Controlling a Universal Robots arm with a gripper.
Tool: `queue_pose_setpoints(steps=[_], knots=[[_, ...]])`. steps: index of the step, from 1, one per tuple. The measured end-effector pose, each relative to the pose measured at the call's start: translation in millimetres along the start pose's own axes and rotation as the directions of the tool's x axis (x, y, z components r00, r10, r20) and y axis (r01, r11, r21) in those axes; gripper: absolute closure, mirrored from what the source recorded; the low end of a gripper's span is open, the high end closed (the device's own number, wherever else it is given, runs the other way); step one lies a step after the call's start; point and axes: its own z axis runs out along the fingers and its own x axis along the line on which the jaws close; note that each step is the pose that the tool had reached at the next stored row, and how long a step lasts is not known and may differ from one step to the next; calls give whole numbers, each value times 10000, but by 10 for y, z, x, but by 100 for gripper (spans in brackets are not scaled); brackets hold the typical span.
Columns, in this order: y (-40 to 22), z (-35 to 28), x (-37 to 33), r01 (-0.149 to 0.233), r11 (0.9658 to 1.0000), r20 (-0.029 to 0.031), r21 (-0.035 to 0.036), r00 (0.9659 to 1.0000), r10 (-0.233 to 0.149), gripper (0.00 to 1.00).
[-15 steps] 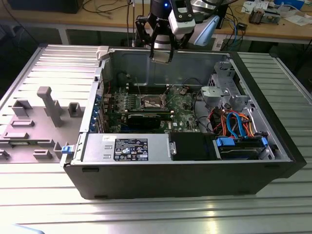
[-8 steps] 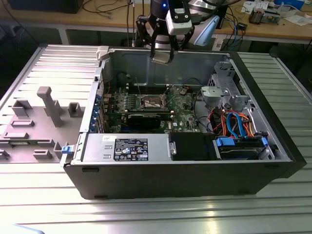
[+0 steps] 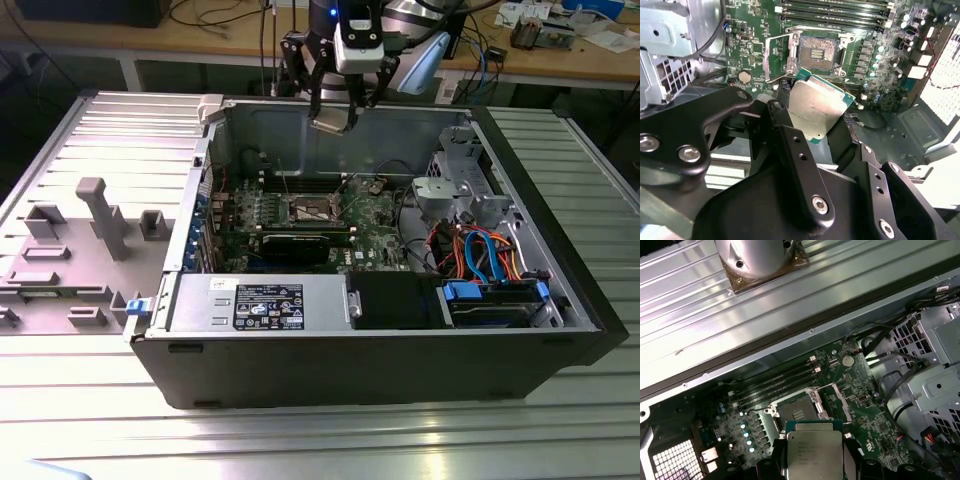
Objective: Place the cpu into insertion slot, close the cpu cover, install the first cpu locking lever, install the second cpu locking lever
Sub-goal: 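Place the cpu into insertion slot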
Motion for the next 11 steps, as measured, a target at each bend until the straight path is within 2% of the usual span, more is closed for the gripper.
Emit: queue_pose_setpoints(steps=[3,11], knots=[[0,1,0,-152,9999,12,-1,9999,152,46],[0,2,0,-157,9999,13,-3,9999,157,46]])
